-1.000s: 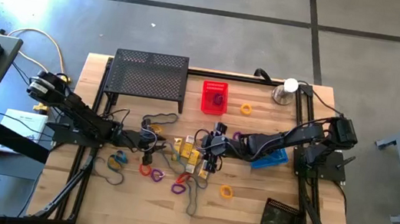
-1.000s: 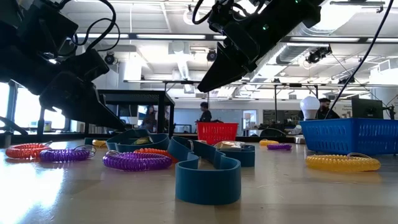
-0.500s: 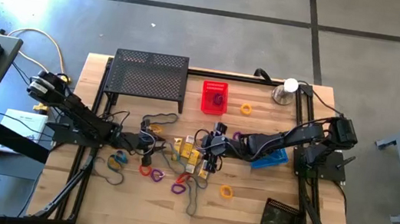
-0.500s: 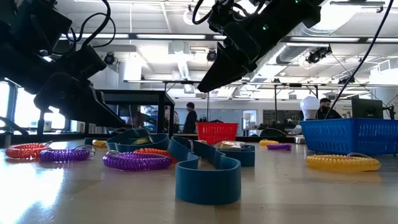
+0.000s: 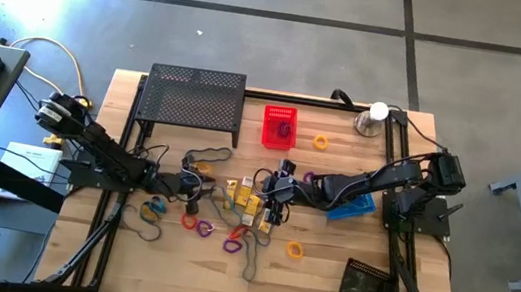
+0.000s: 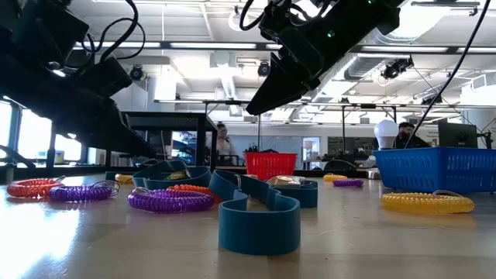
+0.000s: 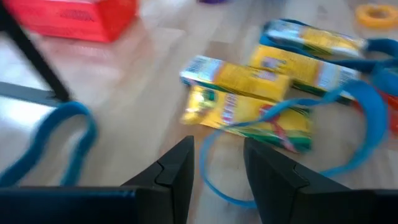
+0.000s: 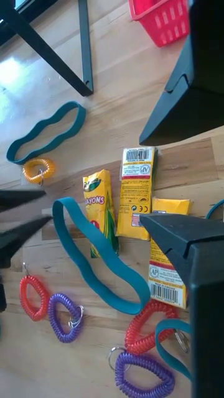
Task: Pick & Place Office Desk Supplies
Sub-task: Put the blue rubber band into the blue bin
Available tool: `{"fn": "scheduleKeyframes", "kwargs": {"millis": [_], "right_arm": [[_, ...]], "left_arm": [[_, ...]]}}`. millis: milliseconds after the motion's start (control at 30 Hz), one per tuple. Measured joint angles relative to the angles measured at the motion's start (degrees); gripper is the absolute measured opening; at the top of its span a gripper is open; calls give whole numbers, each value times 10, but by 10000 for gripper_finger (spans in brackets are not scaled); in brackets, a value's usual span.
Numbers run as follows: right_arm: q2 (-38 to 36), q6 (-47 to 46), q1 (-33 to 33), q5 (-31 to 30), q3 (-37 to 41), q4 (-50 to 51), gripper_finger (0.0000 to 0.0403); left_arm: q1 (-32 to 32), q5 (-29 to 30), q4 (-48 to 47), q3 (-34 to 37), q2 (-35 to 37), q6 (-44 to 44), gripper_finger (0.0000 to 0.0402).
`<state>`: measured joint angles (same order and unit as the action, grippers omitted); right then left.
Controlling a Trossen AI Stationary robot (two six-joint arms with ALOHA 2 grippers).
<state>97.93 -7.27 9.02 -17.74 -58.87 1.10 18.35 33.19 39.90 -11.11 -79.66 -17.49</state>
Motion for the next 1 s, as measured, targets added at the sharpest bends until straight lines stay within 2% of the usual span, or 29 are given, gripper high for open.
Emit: {"fn": "scheduleKeyframes", "kwargs": {"millis": [67, 267, 400, 500, 833, 1000], "right_arm": [[0, 0, 0, 0, 0, 0, 176], [0, 0, 0, 4, 0, 3, 176], [0, 0, 0, 20, 0, 15, 176], [1, -2, 0, 31, 0, 18, 176], [1, -3, 0, 31, 0, 16, 176], [1, -2, 0, 31, 0, 10, 176]], "left_arm": [[2, 18, 1, 0, 0, -3, 133], [3, 13, 36, 0, 0, -2, 133], [11, -58, 65, 0, 0, -6, 133], [15, -86, 71, 0, 0, 27, 133], [4, -83, 67, 0, 0, 46, 133], [8, -83, 67, 0, 0, 41, 169]]}}
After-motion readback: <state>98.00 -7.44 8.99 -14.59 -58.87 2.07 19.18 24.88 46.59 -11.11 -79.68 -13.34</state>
